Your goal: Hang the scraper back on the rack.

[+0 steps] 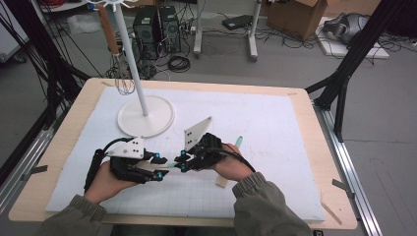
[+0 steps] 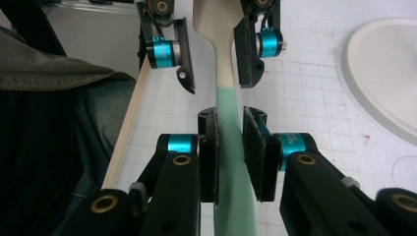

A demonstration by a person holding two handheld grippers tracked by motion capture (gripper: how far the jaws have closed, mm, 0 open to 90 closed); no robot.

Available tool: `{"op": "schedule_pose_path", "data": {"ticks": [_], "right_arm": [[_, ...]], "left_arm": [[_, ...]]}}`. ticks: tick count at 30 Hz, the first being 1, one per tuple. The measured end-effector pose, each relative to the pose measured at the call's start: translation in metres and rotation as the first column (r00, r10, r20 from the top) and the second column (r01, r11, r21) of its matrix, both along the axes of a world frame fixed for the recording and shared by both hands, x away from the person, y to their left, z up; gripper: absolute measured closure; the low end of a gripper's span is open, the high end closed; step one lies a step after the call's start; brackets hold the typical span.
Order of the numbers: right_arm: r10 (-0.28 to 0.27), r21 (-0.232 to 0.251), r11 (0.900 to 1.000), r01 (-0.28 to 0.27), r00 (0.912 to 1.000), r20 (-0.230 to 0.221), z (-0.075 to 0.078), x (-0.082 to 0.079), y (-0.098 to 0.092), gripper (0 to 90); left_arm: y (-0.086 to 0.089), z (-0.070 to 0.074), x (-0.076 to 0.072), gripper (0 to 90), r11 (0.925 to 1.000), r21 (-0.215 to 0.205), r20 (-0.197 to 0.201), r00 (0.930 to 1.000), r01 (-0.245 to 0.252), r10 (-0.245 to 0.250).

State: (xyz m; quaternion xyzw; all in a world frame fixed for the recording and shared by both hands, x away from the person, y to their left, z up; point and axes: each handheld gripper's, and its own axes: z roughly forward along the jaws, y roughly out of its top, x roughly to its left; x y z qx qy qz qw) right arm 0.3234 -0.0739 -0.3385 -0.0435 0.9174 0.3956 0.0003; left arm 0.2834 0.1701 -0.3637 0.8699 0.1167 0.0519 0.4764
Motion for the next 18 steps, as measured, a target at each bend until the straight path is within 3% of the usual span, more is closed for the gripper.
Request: {"op": "schedule_pose_path", "data": {"ticks": [11, 18], "right_arm": [[0.017, -0.029, 0.999, -0.017, 0.9998, 0.004, -0.0038, -0.0022, 0.0063, 77.6], [0.030, -0.037, 0.999, -0.029, 0.9995, 0.014, -0.0054, -0.0027, 0.0084, 77.2]], "left_arm": [[-0.0024, -0.0025, 0.0007, 74.5, 0.9968, 0.080, -0.006, 1.0000, 0.003, -0.002], [-0.0034, -0.0036, 0.0003, 79.3, 0.9952, 0.091, -0.016, 0.9992, 0.037, -0.035]]}}
